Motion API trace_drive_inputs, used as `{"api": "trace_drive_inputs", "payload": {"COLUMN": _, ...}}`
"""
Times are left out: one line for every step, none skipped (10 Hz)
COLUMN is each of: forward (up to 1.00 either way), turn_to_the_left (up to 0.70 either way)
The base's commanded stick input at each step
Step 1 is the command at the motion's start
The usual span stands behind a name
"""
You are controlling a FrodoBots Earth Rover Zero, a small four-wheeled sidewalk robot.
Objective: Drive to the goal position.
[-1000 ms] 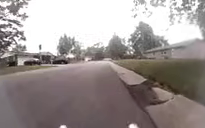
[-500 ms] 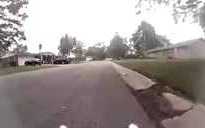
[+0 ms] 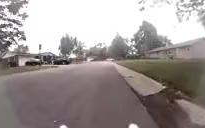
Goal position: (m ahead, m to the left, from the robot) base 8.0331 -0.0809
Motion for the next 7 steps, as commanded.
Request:
{"api": "trace_drive_inputs", "payload": {"forward": 0.7, "turn_to_the_left": -0.02}}
{"api": "trace_drive_inputs", "payload": {"forward": 0.7, "turn_to_the_left": 0.0}}
{"api": "trace_drive_inputs", "payload": {"forward": 0.7, "turn_to_the_left": 0.0}}
{"api": "trace_drive_inputs", "payload": {"forward": 0.7, "turn_to_the_left": 0.0}}
{"api": "trace_drive_inputs", "payload": {"forward": 0.7, "turn_to_the_left": 0.0}}
{"api": "trace_drive_inputs", "payload": {"forward": 0.7, "turn_to_the_left": 0.0}}
{"api": "trace_drive_inputs", "payload": {"forward": 0.7, "turn_to_the_left": 0.0}}
